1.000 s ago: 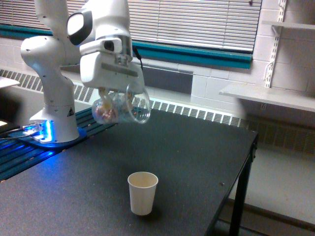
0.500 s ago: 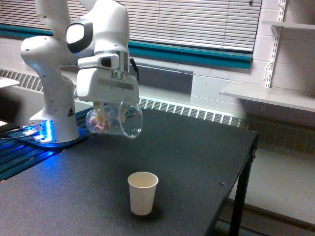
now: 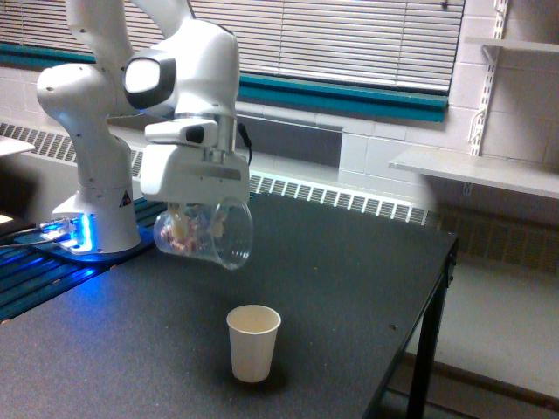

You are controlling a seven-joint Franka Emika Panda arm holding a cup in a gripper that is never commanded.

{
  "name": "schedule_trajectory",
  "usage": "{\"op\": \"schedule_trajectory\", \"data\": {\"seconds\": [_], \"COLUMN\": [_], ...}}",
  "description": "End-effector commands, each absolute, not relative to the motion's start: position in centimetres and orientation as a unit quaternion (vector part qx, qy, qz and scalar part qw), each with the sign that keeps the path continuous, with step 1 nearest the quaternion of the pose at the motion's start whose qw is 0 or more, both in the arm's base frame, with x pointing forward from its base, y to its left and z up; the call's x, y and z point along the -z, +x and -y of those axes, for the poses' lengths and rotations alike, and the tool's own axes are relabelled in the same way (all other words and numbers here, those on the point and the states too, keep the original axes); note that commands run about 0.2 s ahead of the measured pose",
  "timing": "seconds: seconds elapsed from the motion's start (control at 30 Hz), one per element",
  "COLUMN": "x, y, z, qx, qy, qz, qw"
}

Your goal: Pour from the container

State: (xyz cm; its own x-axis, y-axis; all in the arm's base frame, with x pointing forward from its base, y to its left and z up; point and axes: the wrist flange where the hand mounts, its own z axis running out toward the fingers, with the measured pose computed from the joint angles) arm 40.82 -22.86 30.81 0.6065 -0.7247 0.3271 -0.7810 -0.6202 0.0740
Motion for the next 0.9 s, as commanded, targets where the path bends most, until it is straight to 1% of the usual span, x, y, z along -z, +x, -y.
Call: {"op": "schedule_trajectory", "data": {"seconds": [0.03, 0.4, 0.9], "x": [-30.5, -30.0, -29.2], "y": [42.5, 43.9, 43.0], "z": [21.9, 21.4, 20.6], "qx": [-0.126, -0.112, -0.084], "qy": [0.893, 0.898, 0.9], "qz": [0.416, 0.4, 0.387], "qw": [0.116, 0.146, 0.18]}}
